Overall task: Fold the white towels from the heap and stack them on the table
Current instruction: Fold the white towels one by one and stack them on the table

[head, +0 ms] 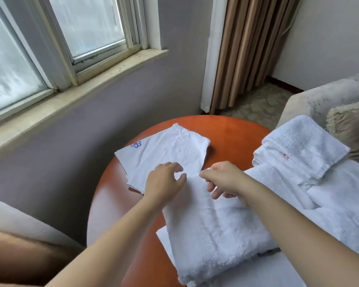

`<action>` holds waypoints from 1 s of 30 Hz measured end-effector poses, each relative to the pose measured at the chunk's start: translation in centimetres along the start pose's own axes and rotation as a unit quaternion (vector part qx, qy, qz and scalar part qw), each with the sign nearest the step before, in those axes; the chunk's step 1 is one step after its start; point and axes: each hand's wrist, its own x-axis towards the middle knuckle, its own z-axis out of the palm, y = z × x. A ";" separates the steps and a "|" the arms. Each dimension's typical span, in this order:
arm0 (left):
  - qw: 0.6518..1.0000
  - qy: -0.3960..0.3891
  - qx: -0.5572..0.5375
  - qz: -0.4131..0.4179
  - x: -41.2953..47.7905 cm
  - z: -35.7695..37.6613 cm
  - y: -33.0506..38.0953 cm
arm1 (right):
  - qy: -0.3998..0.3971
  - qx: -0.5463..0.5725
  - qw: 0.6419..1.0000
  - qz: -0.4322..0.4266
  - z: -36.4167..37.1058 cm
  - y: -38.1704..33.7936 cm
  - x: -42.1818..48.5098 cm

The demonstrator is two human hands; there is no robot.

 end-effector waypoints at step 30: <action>0.935 -0.204 -0.028 -0.287 13.3 -0.4 -17.3 | -0.099 0.148 0.945 0.273 4.4 2.7 23.4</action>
